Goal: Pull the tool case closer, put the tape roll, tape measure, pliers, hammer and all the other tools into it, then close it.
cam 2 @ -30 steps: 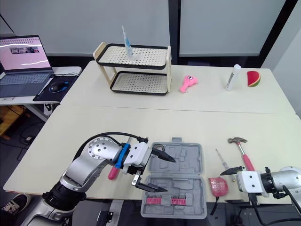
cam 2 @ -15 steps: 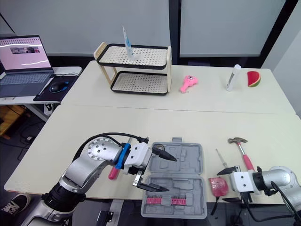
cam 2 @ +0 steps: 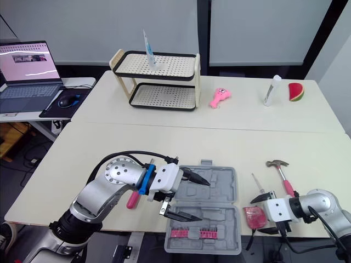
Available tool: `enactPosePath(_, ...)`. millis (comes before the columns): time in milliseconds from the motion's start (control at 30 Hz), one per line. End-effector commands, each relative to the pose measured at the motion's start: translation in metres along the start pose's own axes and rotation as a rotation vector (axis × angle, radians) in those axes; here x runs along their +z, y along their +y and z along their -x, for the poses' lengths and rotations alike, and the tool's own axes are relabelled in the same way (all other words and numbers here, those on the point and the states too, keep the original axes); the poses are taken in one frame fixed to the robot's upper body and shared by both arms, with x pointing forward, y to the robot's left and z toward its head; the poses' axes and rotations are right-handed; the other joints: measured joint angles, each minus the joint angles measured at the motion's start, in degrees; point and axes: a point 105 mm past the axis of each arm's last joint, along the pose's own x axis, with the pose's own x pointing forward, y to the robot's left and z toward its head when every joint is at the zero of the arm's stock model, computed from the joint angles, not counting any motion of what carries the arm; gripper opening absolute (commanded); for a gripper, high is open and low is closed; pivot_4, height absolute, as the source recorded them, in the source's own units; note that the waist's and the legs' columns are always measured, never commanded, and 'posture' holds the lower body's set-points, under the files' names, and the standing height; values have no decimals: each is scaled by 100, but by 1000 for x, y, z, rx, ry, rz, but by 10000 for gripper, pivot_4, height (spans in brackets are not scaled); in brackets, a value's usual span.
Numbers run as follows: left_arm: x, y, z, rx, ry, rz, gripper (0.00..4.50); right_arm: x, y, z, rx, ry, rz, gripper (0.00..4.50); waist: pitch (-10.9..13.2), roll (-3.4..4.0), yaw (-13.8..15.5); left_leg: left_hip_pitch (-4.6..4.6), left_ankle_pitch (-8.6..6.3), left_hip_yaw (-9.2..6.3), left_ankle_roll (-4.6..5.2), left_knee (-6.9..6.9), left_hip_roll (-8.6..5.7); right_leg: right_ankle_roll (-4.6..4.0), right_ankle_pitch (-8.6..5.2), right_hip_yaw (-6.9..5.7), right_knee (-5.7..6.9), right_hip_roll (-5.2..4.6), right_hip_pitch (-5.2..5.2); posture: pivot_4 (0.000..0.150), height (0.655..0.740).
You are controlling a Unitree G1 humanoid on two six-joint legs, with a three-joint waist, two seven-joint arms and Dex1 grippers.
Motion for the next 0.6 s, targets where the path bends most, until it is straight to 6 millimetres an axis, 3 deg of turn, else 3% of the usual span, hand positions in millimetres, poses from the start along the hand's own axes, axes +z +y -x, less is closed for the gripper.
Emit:
enactPosePath(33,11,-2,-3,-11,-22,-35,45000,4,-3,1,-5,-16,16,41036,0,0,1,0,0,1,0,2,0,0,0,0,0,0,0,1500,7400)
enactPosePath(167,11,-2,-4,-6,-22,-34,45000,7,-3,1,-4,-30,7,31350,0,0,-1,0,0,0,0,2,1,0,0,-1,0,0,0,1500,7400)
enactPosePath(367,12,11,1,47,-12,-74,45000,11,-12,10,-60,-42,-16,31336,0,1,0,-1,0,0,0,4,0,0,0,0,0,0,0,1500,7400)
enactPosePath(467,3,28,23,149,-9,-91,45000,21,-20,24,-90,-21,-47,31336,2,12,-1,-1,0,1,0,4,0,0,0,0,0,0,0,1500,7400)
enactPosePath(600,-6,40,52,244,-6,-90,45000,54,-42,39,-148,18,-122,31336,6,20,-18,0,-1,0,1,5,6,-1,1,-3,5,0,-4,1500,7400)
